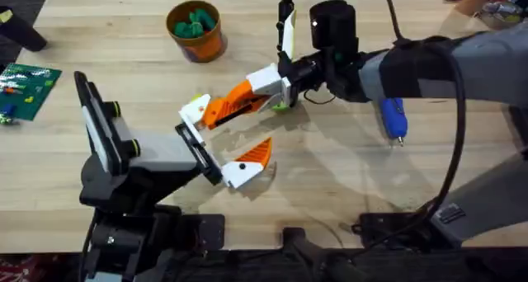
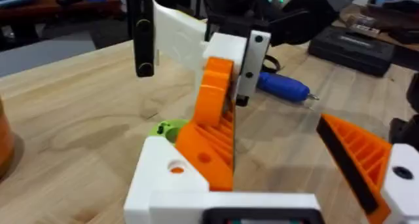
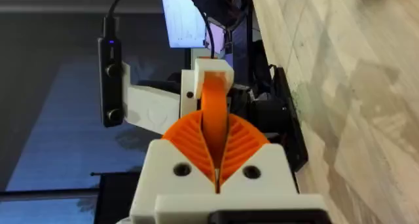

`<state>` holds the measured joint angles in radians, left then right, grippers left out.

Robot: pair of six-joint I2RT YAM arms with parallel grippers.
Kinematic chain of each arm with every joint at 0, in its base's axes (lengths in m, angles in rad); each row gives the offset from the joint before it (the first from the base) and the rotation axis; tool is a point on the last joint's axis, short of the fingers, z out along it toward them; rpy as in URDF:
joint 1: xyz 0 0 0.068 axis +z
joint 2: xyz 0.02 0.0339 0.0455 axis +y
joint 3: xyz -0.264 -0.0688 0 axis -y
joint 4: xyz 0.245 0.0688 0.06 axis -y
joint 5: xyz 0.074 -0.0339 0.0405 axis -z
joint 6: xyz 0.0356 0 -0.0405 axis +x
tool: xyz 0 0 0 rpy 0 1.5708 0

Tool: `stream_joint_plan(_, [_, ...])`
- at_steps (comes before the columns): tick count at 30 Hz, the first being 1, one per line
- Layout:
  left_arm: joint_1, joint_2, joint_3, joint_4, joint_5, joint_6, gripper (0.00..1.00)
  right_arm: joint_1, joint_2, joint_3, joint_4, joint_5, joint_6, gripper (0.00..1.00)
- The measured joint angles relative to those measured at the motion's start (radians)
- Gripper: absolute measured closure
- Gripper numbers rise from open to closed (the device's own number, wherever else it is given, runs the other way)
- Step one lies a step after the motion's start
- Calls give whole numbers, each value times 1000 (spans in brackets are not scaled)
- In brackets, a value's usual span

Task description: Pick up the gripper from the table and insert it into the empty holder that is missing its gripper. Then pick up a screw, insert it into the mounting hole, and use the screwdriver to tighten it. Finally, clean up the table by picking up the vegetable and placing it into the bucket.

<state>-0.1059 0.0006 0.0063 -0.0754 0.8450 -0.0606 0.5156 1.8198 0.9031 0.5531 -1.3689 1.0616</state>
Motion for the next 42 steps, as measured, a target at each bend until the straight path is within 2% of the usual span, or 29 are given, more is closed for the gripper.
stream_joint_plan(9, [0,0,0,-7,60,0,14,-20,6,0,-6,5,-40,980])
stream_joint_plan(18, [0,1,0,-11,82,-27,14,26,26,3,20,32,-46,981])
stream_joint_plan(29, [16,1,0,-9,54,-27,15,63,26,30,24,101,-46,980])
stream_joint_plan(38, [17,1,1,-9,49,-27,14,66,26,31,25,111,-46,982])
stream_joint_plan(39, [17,1,1,-9,48,-27,14,66,26,31,25,112,-46,969])
stream_joint_plan(40, [17,1,1,-9,49,-26,14,66,26,31,24,113,-45,906])
stream_joint_plan(42, [16,0,2,-10,53,-22,15,75,29,31,19,127,-48,638])
